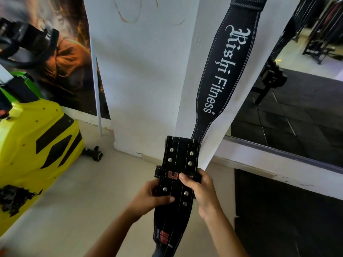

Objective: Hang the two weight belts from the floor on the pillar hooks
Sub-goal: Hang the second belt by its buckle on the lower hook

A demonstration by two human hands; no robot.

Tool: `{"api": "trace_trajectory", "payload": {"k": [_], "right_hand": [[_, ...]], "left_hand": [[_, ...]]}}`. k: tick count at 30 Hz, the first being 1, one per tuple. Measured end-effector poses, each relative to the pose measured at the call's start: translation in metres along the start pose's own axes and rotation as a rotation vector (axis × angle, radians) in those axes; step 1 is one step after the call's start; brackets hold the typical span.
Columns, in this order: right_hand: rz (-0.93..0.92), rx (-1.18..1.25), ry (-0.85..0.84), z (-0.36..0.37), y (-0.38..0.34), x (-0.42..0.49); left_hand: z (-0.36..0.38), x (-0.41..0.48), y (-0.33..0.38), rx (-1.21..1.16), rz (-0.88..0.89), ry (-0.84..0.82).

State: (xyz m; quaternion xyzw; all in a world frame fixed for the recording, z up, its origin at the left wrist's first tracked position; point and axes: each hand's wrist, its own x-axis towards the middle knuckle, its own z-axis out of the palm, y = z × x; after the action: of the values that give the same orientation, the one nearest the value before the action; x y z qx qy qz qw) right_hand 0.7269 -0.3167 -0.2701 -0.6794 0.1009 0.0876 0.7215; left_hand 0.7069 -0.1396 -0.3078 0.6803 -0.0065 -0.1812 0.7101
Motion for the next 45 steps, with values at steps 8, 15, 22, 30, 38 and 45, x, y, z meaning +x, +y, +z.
{"api": "trace_trajectory", "payload": {"k": [8,15,22,30,38,45], "right_hand": [[-0.087,0.032,-0.089,-0.003,-0.023,-0.004],[-0.026,0.267,0.120,-0.014,-0.047,0.001],[-0.019,0.413,0.035,-0.033,-0.059,-0.004],[-0.078,0.417,0.078,-0.057,-0.084,0.010],[-0.514,0.032,0.171,-0.068,-0.181,0.063],[-0.863,-0.162,0.313,-0.072,-0.326,0.111]], "left_hand": [[0.013,0.012,0.035,-0.208,0.024,0.085],[0.037,0.016,0.053,-0.110,0.216,0.155],[0.085,0.026,0.094,-0.164,0.254,0.262],[0.111,0.067,0.131,-0.432,0.283,0.314],[0.101,0.111,0.221,-0.332,0.450,0.205],[0.084,0.166,0.349,0.039,0.835,0.334]]}}
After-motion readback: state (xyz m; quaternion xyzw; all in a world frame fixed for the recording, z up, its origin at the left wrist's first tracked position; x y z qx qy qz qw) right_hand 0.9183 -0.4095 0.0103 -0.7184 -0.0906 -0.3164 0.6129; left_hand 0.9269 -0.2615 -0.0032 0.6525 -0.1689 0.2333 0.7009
